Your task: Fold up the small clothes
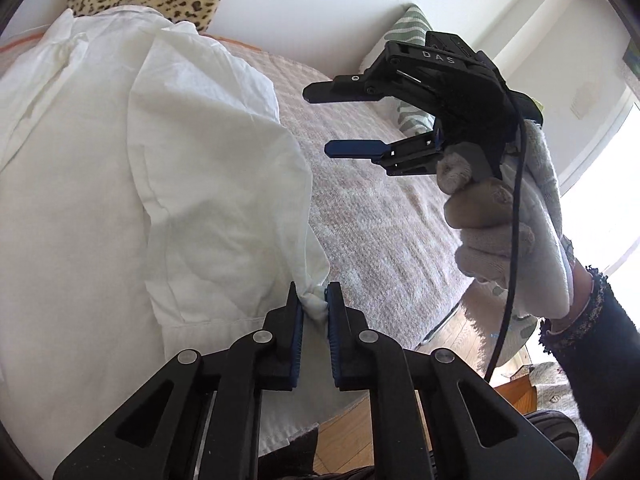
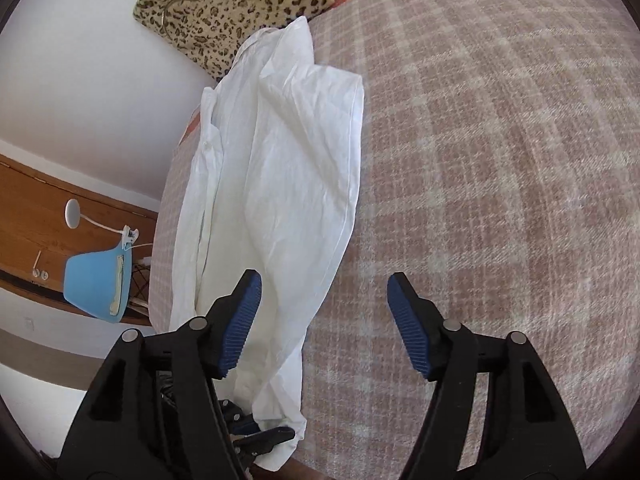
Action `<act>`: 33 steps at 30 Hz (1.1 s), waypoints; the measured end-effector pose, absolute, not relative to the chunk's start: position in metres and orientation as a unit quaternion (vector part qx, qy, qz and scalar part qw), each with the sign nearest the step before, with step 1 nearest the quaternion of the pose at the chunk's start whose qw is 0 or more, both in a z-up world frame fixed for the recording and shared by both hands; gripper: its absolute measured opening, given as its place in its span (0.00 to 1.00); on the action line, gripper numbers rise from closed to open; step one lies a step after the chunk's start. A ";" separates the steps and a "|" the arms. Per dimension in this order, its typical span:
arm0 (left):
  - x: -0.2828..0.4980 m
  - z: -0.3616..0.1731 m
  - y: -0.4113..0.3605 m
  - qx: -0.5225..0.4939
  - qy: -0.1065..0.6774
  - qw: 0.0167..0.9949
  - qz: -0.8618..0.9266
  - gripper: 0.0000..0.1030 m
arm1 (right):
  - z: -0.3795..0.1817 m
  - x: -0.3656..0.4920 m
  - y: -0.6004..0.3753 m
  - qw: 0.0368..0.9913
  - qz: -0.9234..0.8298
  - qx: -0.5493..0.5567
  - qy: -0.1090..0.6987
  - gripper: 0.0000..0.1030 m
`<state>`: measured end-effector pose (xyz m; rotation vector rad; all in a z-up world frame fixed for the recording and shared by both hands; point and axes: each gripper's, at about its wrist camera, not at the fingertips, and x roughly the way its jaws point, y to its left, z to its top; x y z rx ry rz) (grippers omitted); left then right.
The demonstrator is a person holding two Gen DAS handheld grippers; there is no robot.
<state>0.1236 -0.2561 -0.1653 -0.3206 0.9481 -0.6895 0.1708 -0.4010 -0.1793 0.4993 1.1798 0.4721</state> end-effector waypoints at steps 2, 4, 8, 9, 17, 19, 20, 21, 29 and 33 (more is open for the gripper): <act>0.125 -0.162 -0.253 -0.161 0.443 0.818 -0.328 0.09 | -0.185 0.198 -0.412 0.779 0.205 0.269 0.528 0.68; 0.124 -0.159 -0.247 -0.172 0.442 0.816 -0.331 0.09 | -0.195 0.224 -0.414 0.781 0.189 0.289 0.521 0.68; 0.125 -0.152 -0.239 -0.186 0.436 0.814 -0.335 0.09 | -0.208 0.262 -0.400 0.789 0.178 0.295 0.508 0.68; 0.125 -0.151 -0.237 -0.189 0.435 0.814 -0.337 0.09 | -0.208 0.267 -0.398 0.791 0.181 0.298 0.502 0.68; 0.117 -0.154 -0.216 -0.239 0.435 0.798 -0.342 0.08 | -0.170 0.287 -0.346 0.814 0.167 0.199 0.520 0.07; 0.117 -0.154 -0.209 -0.254 0.434 0.794 -0.342 0.08 | -0.154 0.288 -0.333 0.825 0.153 0.163 0.519 0.06; 0.117 -0.155 -0.206 -0.256 0.433 0.794 -0.341 0.08 | -0.147 0.288 -0.326 0.827 0.151 0.152 0.520 0.06; 0.116 -0.155 -0.203 -0.259 0.432 0.794 -0.339 0.08 | -0.141 0.289 -0.317 0.830 0.145 0.130 0.523 0.06; 0.106 -0.163 -0.167 -0.289 0.429 0.796 -0.316 0.08 | -0.121 0.298 -0.227 0.825 0.154 0.007 0.544 0.06; 0.103 -0.167 -0.157 -0.292 0.426 0.801 -0.303 0.08 | -0.127 0.300 -0.189 0.816 0.162 -0.020 0.554 0.06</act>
